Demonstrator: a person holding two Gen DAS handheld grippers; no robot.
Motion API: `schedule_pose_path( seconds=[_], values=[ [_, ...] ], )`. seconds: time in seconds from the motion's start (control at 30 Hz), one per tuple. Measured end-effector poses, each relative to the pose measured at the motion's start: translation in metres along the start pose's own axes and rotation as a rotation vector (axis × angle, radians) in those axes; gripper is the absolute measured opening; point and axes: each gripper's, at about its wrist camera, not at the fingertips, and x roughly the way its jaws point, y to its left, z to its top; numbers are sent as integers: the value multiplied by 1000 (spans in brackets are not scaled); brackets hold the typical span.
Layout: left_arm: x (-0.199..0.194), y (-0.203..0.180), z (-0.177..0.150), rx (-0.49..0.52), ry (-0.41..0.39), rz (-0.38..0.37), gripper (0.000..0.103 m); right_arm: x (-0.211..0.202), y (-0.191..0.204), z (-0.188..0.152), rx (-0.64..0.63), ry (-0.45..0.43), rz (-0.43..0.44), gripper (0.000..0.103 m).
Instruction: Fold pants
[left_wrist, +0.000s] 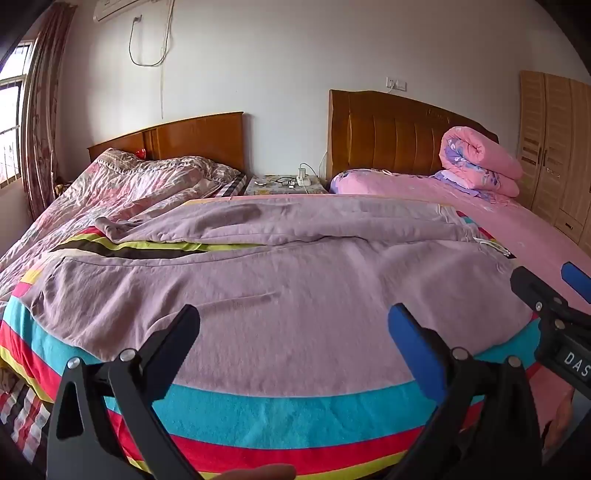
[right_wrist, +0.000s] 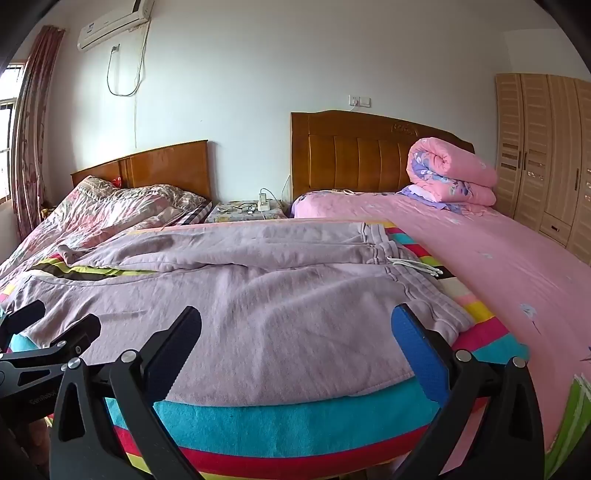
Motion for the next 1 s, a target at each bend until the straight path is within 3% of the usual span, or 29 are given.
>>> schedule_pose_path(
  seconds=[1.0],
  values=[
    [-2,2,-4,5,-14,2,102,1,5,-4,5,8,11,99]
  ],
)
